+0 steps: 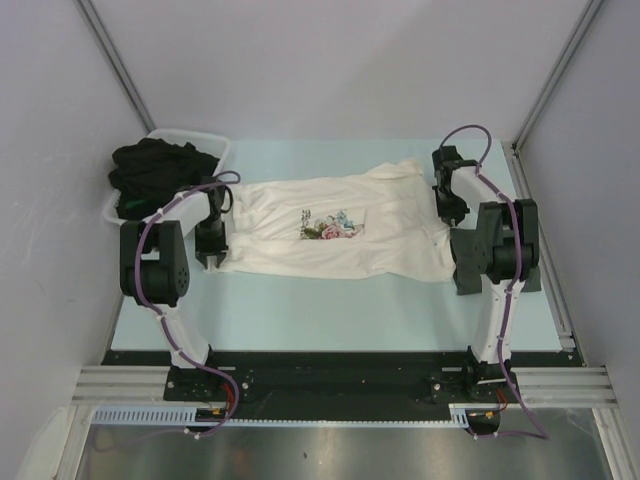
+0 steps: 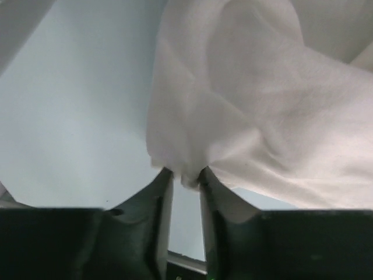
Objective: Fold and stack the t-shirts
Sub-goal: Fold the flattened tshirt in 1/3 of the way, then grap the side of the flattened tshirt furthest away from the robot with both arms
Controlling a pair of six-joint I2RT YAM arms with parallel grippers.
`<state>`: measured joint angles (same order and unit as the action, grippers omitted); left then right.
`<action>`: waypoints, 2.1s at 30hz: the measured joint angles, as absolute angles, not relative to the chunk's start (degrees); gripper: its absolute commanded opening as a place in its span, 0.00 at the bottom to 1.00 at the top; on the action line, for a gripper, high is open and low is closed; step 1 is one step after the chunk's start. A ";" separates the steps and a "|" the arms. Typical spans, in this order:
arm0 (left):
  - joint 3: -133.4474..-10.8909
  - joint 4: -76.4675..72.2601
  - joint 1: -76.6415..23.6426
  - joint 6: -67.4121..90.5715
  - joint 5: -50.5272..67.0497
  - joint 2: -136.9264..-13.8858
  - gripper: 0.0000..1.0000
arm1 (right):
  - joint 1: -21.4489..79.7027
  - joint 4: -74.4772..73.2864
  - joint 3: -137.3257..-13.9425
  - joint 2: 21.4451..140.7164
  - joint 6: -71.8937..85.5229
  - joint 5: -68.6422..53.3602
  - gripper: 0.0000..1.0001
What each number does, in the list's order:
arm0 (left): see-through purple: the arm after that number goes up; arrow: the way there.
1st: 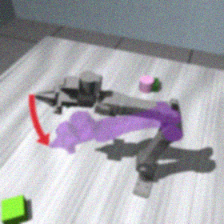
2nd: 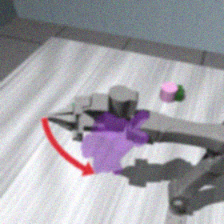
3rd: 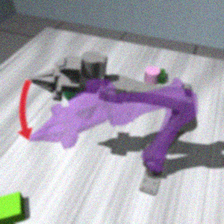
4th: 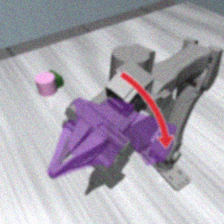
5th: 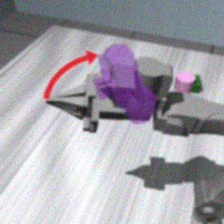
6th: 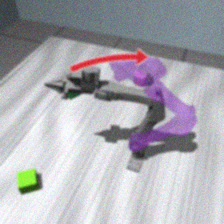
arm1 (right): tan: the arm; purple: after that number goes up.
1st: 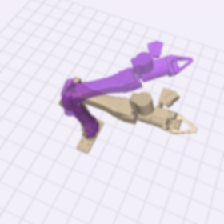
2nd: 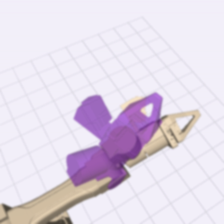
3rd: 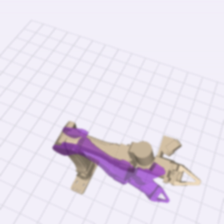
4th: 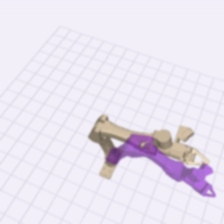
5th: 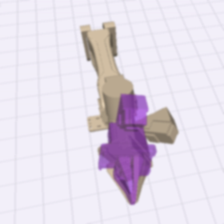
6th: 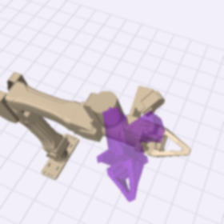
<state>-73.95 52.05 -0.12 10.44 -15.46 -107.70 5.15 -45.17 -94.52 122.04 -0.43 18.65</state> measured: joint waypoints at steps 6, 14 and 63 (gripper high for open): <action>-74.56 57.10 -0.19 12.14 -12.82 -107.79 0.66 | 6.00 -47.18 -99.68 122.04 -0.45 20.73 0.29; -78.06 58.48 0.78 12.60 -14.81 -107.53 0.69 | 6.39 -50.50 -110.56 122.08 -0.47 21.69 0.36; -85.82 55.44 -8.25 14.98 -5.32 -95.46 0.71 | 11.79 -36.60 -137.56 146.87 -2.20 8.84 0.48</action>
<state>-85.82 55.44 -8.25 14.98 -5.32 -95.46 11.79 -36.60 -137.56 146.87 -2.20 8.84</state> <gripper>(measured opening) 0.705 0.473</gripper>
